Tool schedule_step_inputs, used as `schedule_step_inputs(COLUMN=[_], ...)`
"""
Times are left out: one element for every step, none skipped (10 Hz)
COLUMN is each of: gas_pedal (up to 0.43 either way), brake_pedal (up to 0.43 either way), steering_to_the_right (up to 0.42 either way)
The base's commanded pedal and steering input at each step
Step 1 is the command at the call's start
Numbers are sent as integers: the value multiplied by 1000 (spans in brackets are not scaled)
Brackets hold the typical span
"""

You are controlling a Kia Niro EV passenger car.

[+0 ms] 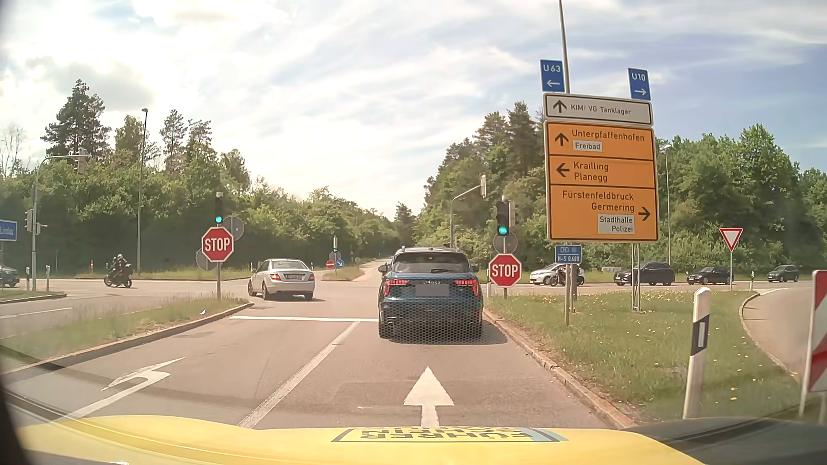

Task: Follow the waypoints while adhering to traffic rules and regulations

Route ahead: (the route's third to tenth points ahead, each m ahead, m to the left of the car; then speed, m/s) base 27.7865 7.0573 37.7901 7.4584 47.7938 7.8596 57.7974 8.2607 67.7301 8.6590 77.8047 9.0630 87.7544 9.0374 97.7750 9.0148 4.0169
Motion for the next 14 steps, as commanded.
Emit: schedule_step_inputs(gas_pedal=[240, 240, 240, 248, 260, 260, 268, 268, 268, 268, 268, 268, 268, 268], brake_pedal=[0, 0, 0, 0, 0, 0, 0, 0, 0, 0, 0, 0, 0, 0], steering_to_the_right=[-19, -13, -10, -10, -10, -10, -10, -10, -11, -11, -12, -14, -17, -20])
